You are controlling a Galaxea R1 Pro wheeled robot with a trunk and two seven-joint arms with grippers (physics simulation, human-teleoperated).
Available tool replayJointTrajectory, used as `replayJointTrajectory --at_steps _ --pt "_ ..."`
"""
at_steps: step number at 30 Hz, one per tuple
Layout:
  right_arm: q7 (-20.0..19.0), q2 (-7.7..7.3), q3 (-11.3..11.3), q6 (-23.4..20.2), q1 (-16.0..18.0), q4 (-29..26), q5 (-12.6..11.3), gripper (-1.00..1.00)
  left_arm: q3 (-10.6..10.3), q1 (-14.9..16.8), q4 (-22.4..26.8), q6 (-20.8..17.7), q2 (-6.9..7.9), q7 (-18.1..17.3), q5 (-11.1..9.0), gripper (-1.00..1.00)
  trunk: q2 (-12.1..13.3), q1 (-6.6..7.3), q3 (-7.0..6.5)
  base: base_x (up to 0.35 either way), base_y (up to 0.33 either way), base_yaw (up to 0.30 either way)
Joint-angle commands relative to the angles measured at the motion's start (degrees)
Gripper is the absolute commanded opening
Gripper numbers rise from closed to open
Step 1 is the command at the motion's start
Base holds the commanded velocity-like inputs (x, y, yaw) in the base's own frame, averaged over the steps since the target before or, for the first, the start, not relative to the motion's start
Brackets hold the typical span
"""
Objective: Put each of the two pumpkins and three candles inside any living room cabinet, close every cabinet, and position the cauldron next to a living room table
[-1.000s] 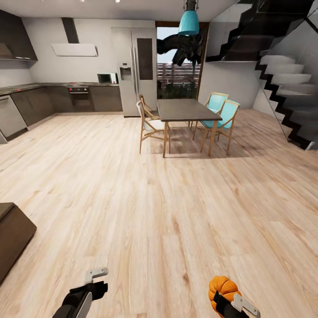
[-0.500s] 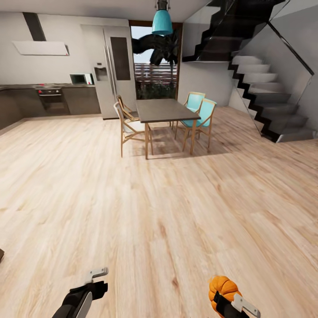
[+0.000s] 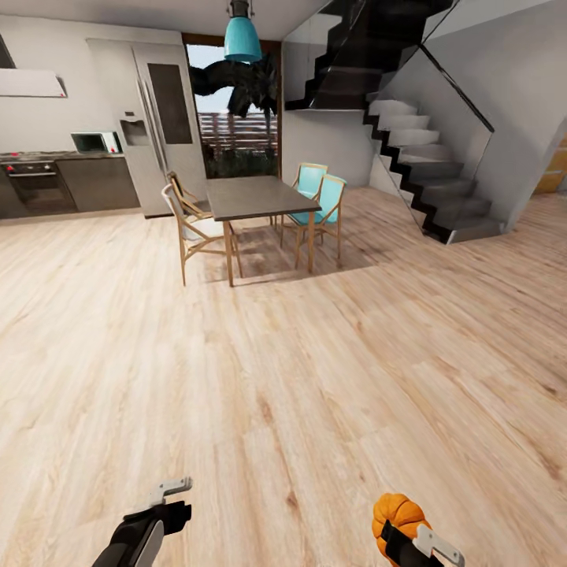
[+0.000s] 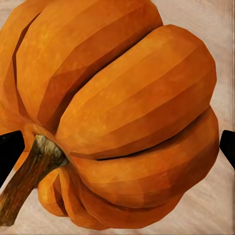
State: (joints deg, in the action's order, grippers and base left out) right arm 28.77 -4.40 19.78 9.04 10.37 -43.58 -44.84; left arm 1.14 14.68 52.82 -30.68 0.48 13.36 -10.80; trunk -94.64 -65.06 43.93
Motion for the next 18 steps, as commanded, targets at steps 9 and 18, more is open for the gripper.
replayJointTrajectory --at_steps 9,18 --pt "-0.03 0.01 0.00 0.01 0.01 0.00 0.11 -1.00 0.00 0.00 0.00 0.00 -0.02 0.00 -0.01 1.00 0.00 0.00 0.00 0.000 0.000 -0.280" --pt "-0.03 0.00 0.00 -0.02 0.01 0.07 0.11 -1.00 -0.01 0.00 0.00 0.00 -0.04 -0.03 -0.01 1.00 0.00 0.00 0.00 0.000 0.039 -0.280"
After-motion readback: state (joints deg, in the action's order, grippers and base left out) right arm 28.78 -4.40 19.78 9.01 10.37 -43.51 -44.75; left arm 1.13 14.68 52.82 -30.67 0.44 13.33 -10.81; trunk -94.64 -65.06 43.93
